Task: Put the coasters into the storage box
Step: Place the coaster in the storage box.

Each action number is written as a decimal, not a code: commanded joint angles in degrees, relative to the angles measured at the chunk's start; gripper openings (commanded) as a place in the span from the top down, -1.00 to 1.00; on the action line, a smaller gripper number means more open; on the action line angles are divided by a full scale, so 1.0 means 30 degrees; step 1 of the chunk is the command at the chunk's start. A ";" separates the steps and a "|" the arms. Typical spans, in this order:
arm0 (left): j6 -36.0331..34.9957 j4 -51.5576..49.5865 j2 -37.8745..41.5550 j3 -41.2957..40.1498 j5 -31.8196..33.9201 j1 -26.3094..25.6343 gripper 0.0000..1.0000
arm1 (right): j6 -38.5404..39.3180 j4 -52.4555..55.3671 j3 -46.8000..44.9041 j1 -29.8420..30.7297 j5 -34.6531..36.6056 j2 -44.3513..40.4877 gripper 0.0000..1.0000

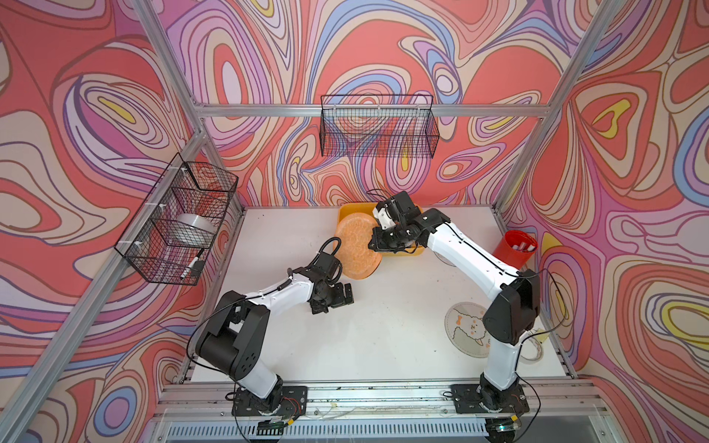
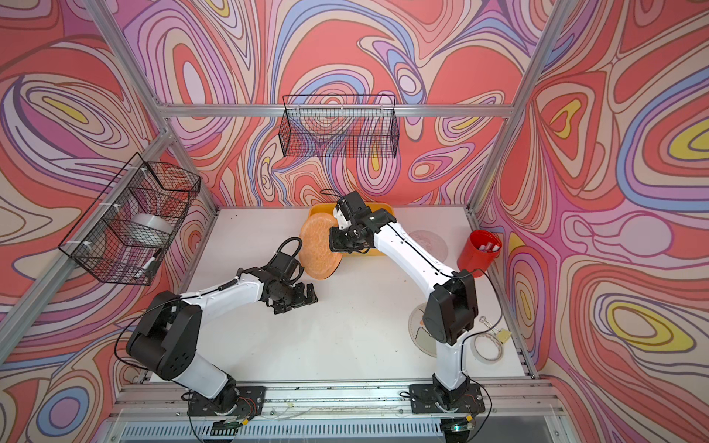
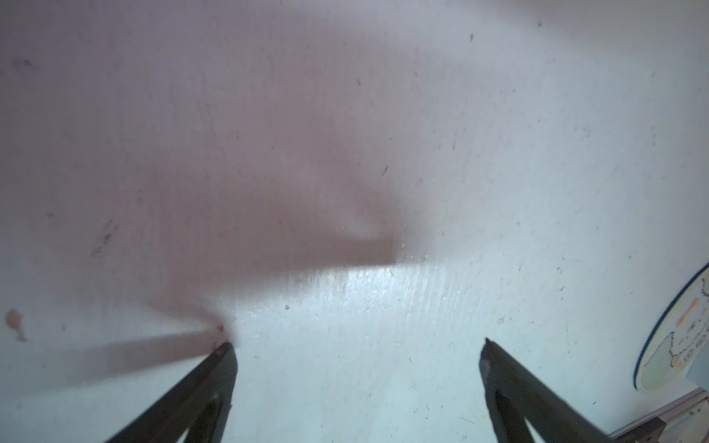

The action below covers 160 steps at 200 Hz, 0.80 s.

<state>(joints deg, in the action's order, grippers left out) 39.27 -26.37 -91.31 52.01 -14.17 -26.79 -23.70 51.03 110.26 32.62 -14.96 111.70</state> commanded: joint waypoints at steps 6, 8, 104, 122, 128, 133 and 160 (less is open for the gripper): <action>0.0185 0.0243 0.0423 -0.0256 -0.0110 0.0063 -1.00 | 0.0687 0.0512 0.2468 -0.0947 0.0122 0.1932 1.00; 0.0183 0.0252 0.0425 -0.0256 -0.0109 0.0076 -1.00 | 0.0692 0.0504 0.2606 -0.1002 0.0101 0.2067 1.00; 0.0007 -0.0112 0.0174 0.0109 -0.0049 0.0081 -1.00 | -0.0566 -0.2783 0.5209 -0.4243 -0.1041 0.5715 1.00; -0.0022 -0.0204 0.0070 0.0234 -0.0062 0.0059 -1.00 | -0.0877 -0.3539 0.4570 -0.4782 -0.1182 0.5956 1.00; -0.0022 -0.0229 0.0033 0.0264 -0.0080 0.0073 -1.00 | -0.0970 -0.3666 0.4454 -0.4933 -0.1298 0.6074 1.00; -0.0019 -0.0235 0.0026 0.0297 -0.0080 0.0064 -1.00 | -0.1025 -0.3678 0.4412 -0.5040 -0.1387 0.6210 1.00; -0.0022 -0.0308 -0.0103 0.0416 -0.0109 0.0077 -1.00 | -0.1087 -0.3608 0.4047 -0.5387 -0.1494 0.6852 1.00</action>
<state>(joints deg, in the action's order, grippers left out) 39.24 -26.09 -91.26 51.99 -14.59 -26.79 -26.06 42.19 123.85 16.91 -18.15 130.13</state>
